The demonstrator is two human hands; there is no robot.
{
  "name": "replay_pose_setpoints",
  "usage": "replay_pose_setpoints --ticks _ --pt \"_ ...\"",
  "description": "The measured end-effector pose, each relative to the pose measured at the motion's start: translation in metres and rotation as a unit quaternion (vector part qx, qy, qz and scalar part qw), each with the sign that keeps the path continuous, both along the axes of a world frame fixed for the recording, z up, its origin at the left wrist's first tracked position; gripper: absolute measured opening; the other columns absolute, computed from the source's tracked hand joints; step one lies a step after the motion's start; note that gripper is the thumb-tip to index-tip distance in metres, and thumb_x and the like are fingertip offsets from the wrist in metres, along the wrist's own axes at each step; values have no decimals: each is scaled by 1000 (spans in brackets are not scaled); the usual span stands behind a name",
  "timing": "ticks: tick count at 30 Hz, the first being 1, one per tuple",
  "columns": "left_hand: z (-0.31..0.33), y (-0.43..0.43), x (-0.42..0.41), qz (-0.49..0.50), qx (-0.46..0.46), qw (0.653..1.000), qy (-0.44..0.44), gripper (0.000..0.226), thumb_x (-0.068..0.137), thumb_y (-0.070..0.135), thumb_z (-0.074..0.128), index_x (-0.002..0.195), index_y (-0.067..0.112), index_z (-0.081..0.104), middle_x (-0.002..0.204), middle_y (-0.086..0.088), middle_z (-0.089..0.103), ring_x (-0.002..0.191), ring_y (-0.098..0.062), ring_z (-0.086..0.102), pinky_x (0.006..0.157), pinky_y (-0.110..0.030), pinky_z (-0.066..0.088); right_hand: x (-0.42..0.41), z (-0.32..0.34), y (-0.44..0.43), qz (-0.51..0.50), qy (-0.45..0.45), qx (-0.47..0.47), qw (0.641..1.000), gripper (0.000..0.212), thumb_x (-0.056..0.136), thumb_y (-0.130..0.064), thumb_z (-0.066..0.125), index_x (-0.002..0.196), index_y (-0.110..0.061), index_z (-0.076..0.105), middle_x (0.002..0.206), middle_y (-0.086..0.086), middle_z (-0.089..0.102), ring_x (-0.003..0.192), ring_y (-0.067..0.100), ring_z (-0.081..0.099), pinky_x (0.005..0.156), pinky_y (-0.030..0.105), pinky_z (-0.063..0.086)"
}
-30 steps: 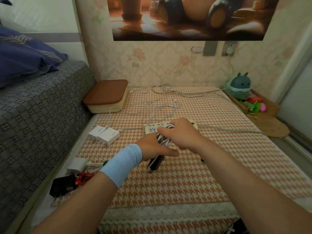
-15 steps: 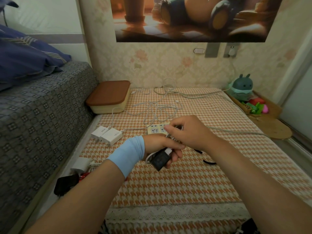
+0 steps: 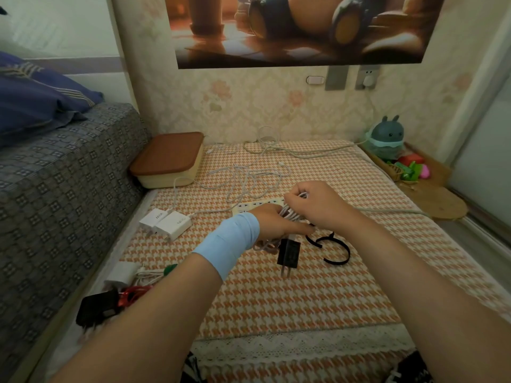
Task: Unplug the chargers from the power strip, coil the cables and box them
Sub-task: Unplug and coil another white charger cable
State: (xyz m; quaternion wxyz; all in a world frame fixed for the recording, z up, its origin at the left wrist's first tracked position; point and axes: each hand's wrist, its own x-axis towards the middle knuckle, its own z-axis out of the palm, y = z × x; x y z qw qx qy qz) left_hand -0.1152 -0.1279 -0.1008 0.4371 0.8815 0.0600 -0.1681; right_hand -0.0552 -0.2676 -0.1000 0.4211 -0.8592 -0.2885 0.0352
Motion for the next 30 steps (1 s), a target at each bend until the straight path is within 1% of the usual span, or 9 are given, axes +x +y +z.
replay_pose_setpoints --ticks 4,8,12,16,20,22,25,27,30 --pt "1 -17 13 18 4 999 -46 41 86 48 66 93 8 70 87 -8 64 70 -20 52 63 -27 44 1 2 -12 -36 51 34 997 32 99 -40 59 83 -14 68 76 0 66 66 11 61 66 29 49" --pt "2 -12 22 25 44 999 -1 45 85 62 57 74 20 67 88 -8 60 72 -23 52 67 -31 47 10 1 -32 -51 181 81 979 33 105 -41 42 109 -13 60 84 10 67 63 24 63 56 34 48" --pt "-15 10 24 66 -45 995 67 55 54 77 69 67 24 75 105 -10 70 91 -37 64 90 -55 53 16 -14 -69 -16 76 -137 988 24 95 -13 54 89 -23 75 99 -4 72 89 13 67 77 32 54" --pt "-26 16 19 86 -207 970 90 36 88 50 63 81 15 59 96 -4 75 82 -28 72 70 -38 60 14 -39 -92 65 72 -348 932 26 88 -14 68 104 -31 78 106 -15 71 95 4 65 85 29 58" --pt "-27 19 14 109 -287 948 81 34 93 40 58 74 13 53 71 -3 66 71 -27 69 67 -35 59 14 -52 -90 59 18 -411 910 8 90 -23 73 95 -19 78 94 -2 73 79 12 67 72 29 57" --pt "-29 22 12 131 -294 944 69 35 91 42 60 69 15 56 67 -2 61 64 -22 60 70 -35 57 11 -48 -90 61 39 -382 921 10 90 -27 74 89 -19 79 84 -5 73 71 10 65 65 27 53" --pt "-39 26 8 147 -301 940 64 38 89 45 64 63 18 62 67 -3 59 64 -23 54 75 -38 52 -3 -29 -89 81 113 -274 951 20 93 -33 72 75 -31 80 94 -15 76 91 4 69 89 31 53" --pt "-43 25 3 156 -296 941 55 36 89 45 64 65 18 63 68 -3 60 66 -23 54 80 -42 49 -14 -16 -82 108 138 -191 966 36 100 -30 61 70 -38 79 90 -6 78 94 -3 69 95 26 46" --pt "-43 23 -3 160 -312 936 33 31 92 40 61 77 13 61 69 -4 63 66 -24 60 74 -38 54 -25 -3 -65 121 179 -64 974 30 108 -25 44 109 -16 72 58 -1 51 52 3 53 70 27 49"
